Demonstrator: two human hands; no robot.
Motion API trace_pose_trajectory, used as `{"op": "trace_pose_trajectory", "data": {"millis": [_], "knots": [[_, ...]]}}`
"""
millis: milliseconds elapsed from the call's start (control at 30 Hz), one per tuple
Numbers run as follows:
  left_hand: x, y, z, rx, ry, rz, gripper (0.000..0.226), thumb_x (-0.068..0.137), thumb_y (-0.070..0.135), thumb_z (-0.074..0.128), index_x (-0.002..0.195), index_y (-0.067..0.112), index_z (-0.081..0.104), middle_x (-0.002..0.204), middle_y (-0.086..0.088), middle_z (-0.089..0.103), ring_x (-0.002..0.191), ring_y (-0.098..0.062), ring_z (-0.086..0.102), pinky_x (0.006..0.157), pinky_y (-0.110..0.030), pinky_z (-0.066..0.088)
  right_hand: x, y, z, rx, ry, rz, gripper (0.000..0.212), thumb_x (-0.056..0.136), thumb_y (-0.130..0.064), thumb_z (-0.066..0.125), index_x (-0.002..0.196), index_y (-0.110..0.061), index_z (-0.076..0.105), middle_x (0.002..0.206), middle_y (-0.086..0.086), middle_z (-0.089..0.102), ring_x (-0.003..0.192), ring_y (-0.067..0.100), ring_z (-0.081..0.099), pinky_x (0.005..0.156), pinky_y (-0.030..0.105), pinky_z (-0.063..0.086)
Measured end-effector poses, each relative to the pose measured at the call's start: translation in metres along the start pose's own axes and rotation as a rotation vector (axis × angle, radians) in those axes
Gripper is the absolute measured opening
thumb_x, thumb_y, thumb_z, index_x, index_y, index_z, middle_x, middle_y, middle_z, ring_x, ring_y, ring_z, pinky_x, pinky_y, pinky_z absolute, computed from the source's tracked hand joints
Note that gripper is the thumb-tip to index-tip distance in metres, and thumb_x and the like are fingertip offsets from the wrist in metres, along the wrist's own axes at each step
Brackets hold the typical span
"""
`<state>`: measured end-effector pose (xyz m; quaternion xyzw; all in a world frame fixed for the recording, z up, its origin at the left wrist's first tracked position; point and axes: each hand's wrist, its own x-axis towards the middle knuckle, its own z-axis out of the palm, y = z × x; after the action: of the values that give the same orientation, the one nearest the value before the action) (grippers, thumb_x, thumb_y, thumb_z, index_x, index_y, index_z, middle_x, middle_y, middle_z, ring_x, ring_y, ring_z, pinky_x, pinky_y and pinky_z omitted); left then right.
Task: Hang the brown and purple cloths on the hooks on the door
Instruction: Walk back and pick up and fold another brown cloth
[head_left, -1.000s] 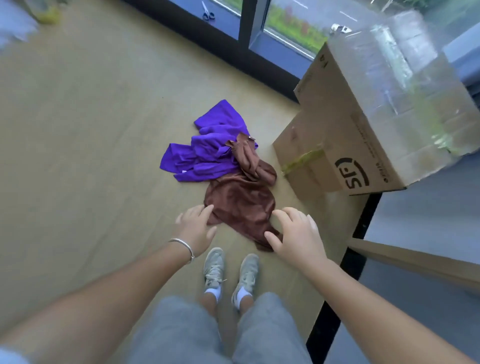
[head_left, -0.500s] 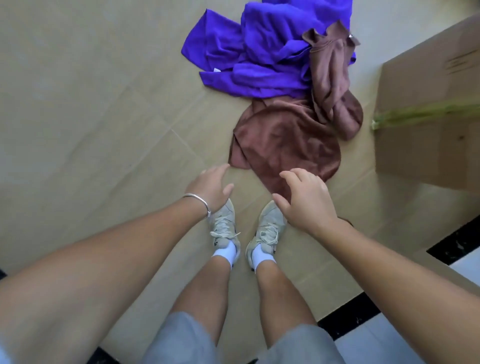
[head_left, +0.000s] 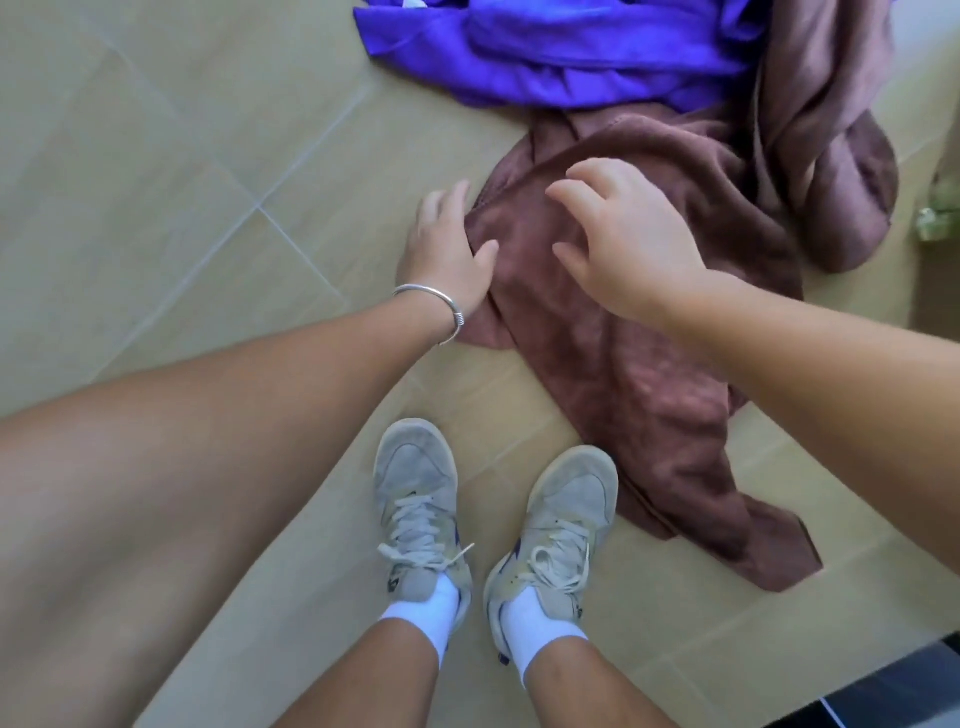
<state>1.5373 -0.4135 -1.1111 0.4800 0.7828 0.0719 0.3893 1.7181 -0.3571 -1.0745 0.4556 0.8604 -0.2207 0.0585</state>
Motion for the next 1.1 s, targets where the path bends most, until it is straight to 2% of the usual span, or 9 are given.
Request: {"op": "trace_pose_trajectory", "data": {"millis": [67, 133, 267, 367, 433, 633, 767, 933, 1100], "knots": [[0.017, -0.004, 0.003, 0.045, 0.01, 0.048, 0.055, 0.086, 0.031, 0.064, 0.136, 0.017, 0.046, 0.134, -0.007, 0.046, 0.125, -0.024, 0.043, 0.104, -0.033, 0.034, 0.016, 0.009, 0.001, -0.06, 0.045, -0.035, 0.052, 0.079, -0.022, 0.063, 0.129, -0.01, 0.053, 0.133, 0.013, 0.05, 0.129, 0.033, 0.04, 0.11, 0.04, 0.029], [0.029, -0.007, 0.004, 0.094, 0.012, 0.084, 0.036, 0.085, 0.03, 0.066, 0.118, 0.017, 0.06, 0.121, -0.007, 0.053, 0.116, -0.025, 0.048, 0.098, -0.032, 0.037, 0.029, 0.016, 0.001, -0.106, 0.069, -0.051, 0.055, 0.078, -0.018, 0.064, 0.131, -0.011, 0.051, 0.136, 0.012, 0.049, 0.133, 0.032, 0.037, 0.113, 0.042, 0.025], [0.024, -0.006, -0.008, -0.033, 0.118, 0.182, 0.011, 0.084, 0.021, 0.065, 0.093, 0.014, 0.067, 0.105, -0.004, 0.062, 0.102, -0.023, 0.056, 0.088, -0.03, 0.041, 0.041, 0.022, -0.007, -0.211, 0.06, -0.012, 0.051, 0.079, -0.019, 0.064, 0.128, -0.014, 0.052, 0.128, 0.011, 0.053, 0.129, 0.032, 0.038, 0.115, 0.048, 0.016], [0.004, -0.004, -0.025, -0.143, 0.118, 0.247, 0.011, 0.086, 0.022, 0.063, 0.093, 0.014, 0.065, 0.096, 0.003, 0.067, 0.094, -0.02, 0.062, 0.085, -0.034, 0.046, 0.039, 0.023, -0.022, -0.291, 0.088, 0.019, 0.03, 0.082, -0.018, 0.053, 0.109, -0.011, 0.064, 0.104, 0.015, 0.057, 0.108, 0.035, 0.046, 0.106, 0.044, 0.025], [-0.013, -0.004, -0.037, -0.184, 0.06, 0.24, 0.011, 0.088, 0.024, 0.06, 0.095, 0.017, 0.063, 0.087, 0.009, 0.065, 0.088, -0.018, 0.064, 0.081, -0.037, 0.049, 0.032, 0.024, -0.033, -0.314, 0.098, 0.029, 0.027, 0.08, -0.019, 0.05, 0.098, -0.008, 0.067, 0.093, 0.015, 0.058, 0.099, 0.036, 0.048, 0.097, 0.043, 0.03], [-0.061, -0.009, -0.085, 0.052, 0.02, 0.34, 0.02, 0.09, 0.035, 0.045, 0.102, 0.022, 0.055, 0.077, 0.003, 0.065, 0.073, -0.033, 0.061, 0.06, -0.038, 0.046, -0.004, 0.019, -0.065, -0.3, -0.01, 0.006, 0.024, 0.066, -0.025, 0.066, 0.083, -0.009, 0.067, 0.086, 0.011, 0.068, 0.102, 0.034, 0.051, 0.112, 0.051, 0.019], [-0.077, -0.014, -0.119, 0.075, 0.073, 0.265, 0.02, 0.091, 0.035, 0.043, 0.102, 0.023, 0.054, 0.079, 0.0, 0.065, 0.072, -0.036, 0.061, 0.06, -0.041, 0.047, -0.024, 0.021, -0.093, -0.303, -0.036, 0.012, 0.022, 0.064, -0.024, 0.065, 0.082, -0.012, 0.066, 0.08, 0.012, 0.067, 0.097, 0.034, 0.054, 0.113, 0.052, 0.021], [-0.087, -0.023, -0.157, 0.043, 0.165, 0.124, 0.009, 0.093, 0.026, 0.049, 0.099, 0.023, 0.055, 0.087, 0.0, 0.068, 0.081, -0.033, 0.061, 0.065, -0.038, 0.045, -0.038, 0.016, -0.128, -0.287, 0.026, -0.061, 0.016, 0.065, -0.02, 0.068, 0.079, -0.012, 0.067, 0.077, 0.011, 0.067, 0.097, 0.033, 0.057, 0.113, 0.053, 0.02], [-0.097, -0.017, -0.191, -0.019, 0.216, 0.051, 0.006, 0.092, 0.022, 0.053, 0.095, 0.024, 0.058, 0.085, 0.004, 0.068, 0.081, -0.028, 0.062, 0.067, -0.034, 0.044, -0.042, 0.006, -0.162, -0.325, 0.075, -0.088, 0.01, 0.071, -0.015, 0.067, 0.08, -0.013, 0.07, 0.074, 0.008, 0.068, 0.096, 0.032, 0.057, 0.113, 0.054, 0.017]]}}
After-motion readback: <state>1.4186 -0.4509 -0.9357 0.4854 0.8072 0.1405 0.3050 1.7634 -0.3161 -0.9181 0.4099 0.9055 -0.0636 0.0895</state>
